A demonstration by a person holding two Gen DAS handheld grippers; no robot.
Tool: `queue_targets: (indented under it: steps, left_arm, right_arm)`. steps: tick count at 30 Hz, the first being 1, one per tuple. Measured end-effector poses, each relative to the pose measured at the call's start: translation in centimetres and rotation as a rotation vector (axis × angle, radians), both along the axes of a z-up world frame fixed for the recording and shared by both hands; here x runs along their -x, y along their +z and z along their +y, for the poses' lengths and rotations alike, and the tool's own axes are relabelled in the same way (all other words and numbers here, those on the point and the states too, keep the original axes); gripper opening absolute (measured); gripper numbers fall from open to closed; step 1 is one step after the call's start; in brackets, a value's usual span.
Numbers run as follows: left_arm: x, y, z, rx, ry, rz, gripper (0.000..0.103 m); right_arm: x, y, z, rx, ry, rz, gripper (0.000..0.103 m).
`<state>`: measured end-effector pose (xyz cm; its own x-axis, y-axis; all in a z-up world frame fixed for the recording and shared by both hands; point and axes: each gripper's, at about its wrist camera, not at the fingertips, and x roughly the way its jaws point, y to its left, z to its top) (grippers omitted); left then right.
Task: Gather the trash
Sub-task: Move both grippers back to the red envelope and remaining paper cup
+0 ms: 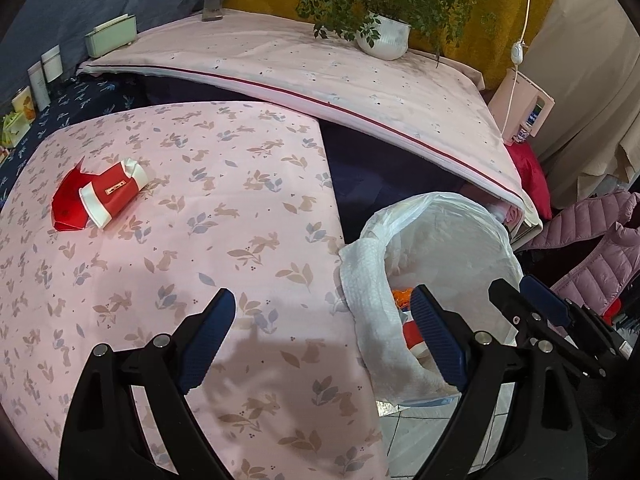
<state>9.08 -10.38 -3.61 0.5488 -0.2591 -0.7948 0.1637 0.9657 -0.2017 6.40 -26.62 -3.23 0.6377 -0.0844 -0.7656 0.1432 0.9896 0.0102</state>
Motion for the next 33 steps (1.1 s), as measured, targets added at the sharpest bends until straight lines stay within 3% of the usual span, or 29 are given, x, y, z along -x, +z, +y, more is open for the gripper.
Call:
queue_targets:
  steps: [5,20,33]
  left_arm:
    - [0.0,0.0,2.2,-0.006,0.037,-0.007,0.085]
    - [-0.2,-0.2,12.6,-0.065,0.226,-0.019,0.085]
    - [-1.1,-1.1,22.7,-0.082,0.376,-0.011,0.085]
  right_arm:
    - [-0.3,0.3,2.2,-0.001,0.030,-0.004,0.044]
    - [-2.1,0.4,12.8,-0.006,0.198,0.009,0.044]
    - [-4.7,-0.3,20.8,-0.098,0.274,0.036,0.049]
